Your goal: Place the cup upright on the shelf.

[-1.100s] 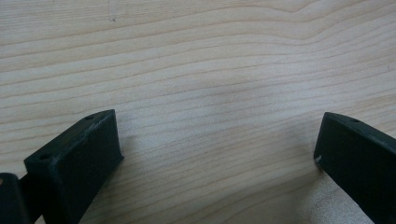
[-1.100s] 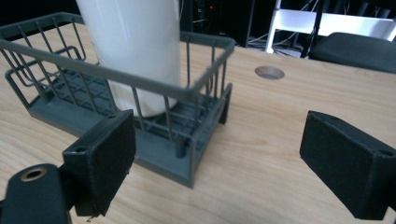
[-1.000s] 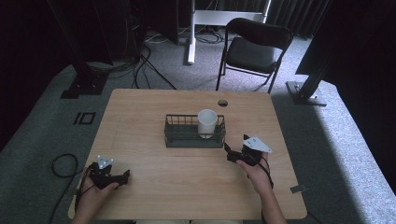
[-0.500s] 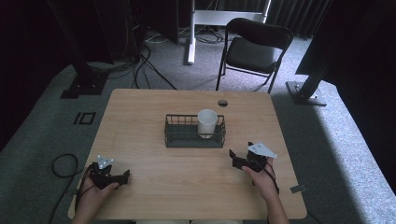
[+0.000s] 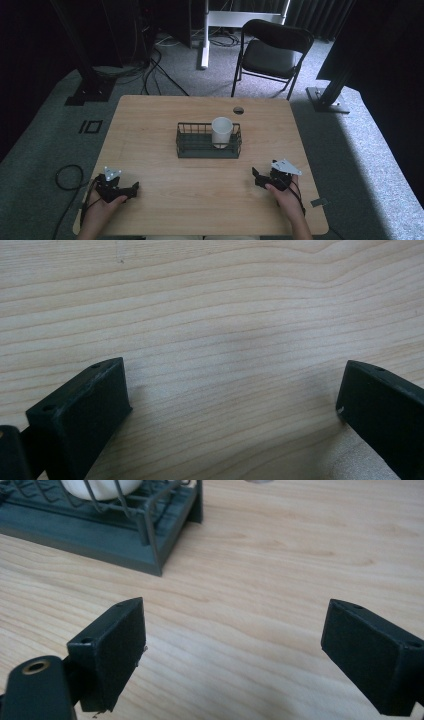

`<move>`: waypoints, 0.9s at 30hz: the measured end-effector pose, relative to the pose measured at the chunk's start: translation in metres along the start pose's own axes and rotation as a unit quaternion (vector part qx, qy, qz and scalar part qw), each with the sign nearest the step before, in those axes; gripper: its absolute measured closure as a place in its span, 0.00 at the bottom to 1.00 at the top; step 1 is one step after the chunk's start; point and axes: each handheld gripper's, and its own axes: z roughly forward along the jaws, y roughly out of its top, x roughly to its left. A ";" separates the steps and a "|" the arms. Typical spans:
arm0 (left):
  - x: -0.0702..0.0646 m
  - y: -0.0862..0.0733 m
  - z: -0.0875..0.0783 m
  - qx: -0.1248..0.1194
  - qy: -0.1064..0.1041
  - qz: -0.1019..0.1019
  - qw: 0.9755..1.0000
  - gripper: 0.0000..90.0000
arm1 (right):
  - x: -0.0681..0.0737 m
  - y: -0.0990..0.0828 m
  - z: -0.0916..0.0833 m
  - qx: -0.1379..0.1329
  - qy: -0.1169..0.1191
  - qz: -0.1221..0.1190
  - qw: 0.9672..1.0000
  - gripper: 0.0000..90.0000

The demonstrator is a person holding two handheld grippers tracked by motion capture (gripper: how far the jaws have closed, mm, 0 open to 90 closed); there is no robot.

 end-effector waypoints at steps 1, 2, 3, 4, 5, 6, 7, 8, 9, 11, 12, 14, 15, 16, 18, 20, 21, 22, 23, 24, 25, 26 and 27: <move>0.000 0.000 0.000 0.000 0.000 0.000 1.000 0.01 | -0.001 -0.001 -0.001 0.004 0.001 0.003 1.000 0.12; 0.000 0.000 0.000 0.000 0.000 0.000 1.000 0.01 | -0.002 -0.002 -0.002 0.007 0.002 0.003 1.000 0.12; 0.000 0.000 0.000 0.000 0.000 0.000 1.000 0.01 | -0.003 -0.003 -0.003 0.010 0.000 0.002 1.000 0.12; 0.000 0.000 0.000 0.000 0.000 0.000 1.000 0.01 | -0.003 -0.003 -0.003 0.010 0.000 0.002 1.000 0.12; 0.000 0.000 0.000 0.000 0.000 0.000 1.000 0.01 | -0.004 -0.004 -0.004 0.013 -0.003 0.002 1.000 0.12; 0.000 0.000 0.000 0.000 0.000 0.000 1.000 0.01 | -0.006 -0.006 -0.005 0.018 -0.003 -0.001 1.000 0.12; 0.000 0.000 0.000 0.000 0.000 0.000 1.000 0.01 | -0.008 -0.008 -0.007 0.022 -0.005 0.001 1.000 0.12; 0.000 0.000 0.000 0.000 0.000 0.000 1.000 0.01 | -0.008 -0.008 -0.007 0.022 -0.005 0.001 1.000 0.12; 0.000 0.000 0.000 0.000 0.000 0.000 1.000 0.01 | -0.011 -0.010 -0.009 0.029 -0.005 -0.003 1.000 0.12; 0.000 0.000 0.000 0.000 0.000 0.000 1.000 0.01 | -0.012 -0.011 -0.010 0.031 -0.007 -0.002 1.000 0.12; 0.000 0.000 0.000 0.000 0.000 0.000 1.000 0.01 | -0.013 -0.012 -0.012 0.036 -0.008 -0.005 0.999 0.12; 0.000 0.000 0.000 0.000 0.000 0.000 1.000 0.01 | -0.013 -0.014 -0.013 0.038 -0.009 -0.007 0.999 0.12; 0.000 0.000 0.000 0.000 0.000 0.000 1.000 0.01 | -0.014 -0.015 -0.014 0.041 -0.009 -0.008 0.999 0.12; 0.000 0.000 0.000 0.000 0.000 0.000 1.000 0.01 | -0.014 -0.016 -0.016 0.043 -0.009 -0.009 0.999 0.12; 0.000 0.000 0.000 0.000 0.000 0.000 1.000 0.01 | -0.016 -0.018 -0.018 0.047 -0.010 -0.011 0.999 0.12; 0.000 0.000 0.000 0.000 0.000 0.000 1.000 0.01 | -0.018 -0.019 -0.021 0.048 -0.014 -0.008 0.999 0.12; 0.000 0.000 0.000 0.000 0.000 0.000 1.000 0.01 | -0.020 -0.020 -0.022 0.049 -0.018 -0.006 0.999 0.12; 0.000 0.000 0.000 0.000 0.000 0.000 1.000 0.01 | -0.021 -0.021 -0.023 0.050 -0.024 -0.003 0.998 0.12; 0.000 0.000 0.000 0.000 0.000 0.000 1.000 0.01 | -0.023 -0.022 -0.025 0.051 -0.032 -0.001 0.998 0.12; 0.000 0.000 0.000 0.000 0.000 0.000 1.000 0.01 | -0.024 -0.023 -0.026 0.053 -0.035 -0.001 0.998 0.12; 0.000 0.000 0.000 0.000 0.000 0.000 1.000 0.01 | -0.025 -0.023 -0.027 0.059 -0.039 0.000 0.997 0.12; 0.000 0.000 0.000 0.000 0.000 0.000 1.000 0.01 | -0.025 -0.023 -0.027 0.059 -0.039 0.000 0.997 0.12; 0.000 0.000 0.000 0.000 0.000 0.000 1.000 0.01 | -0.027 -0.024 -0.027 0.068 -0.046 -0.006 0.997 0.12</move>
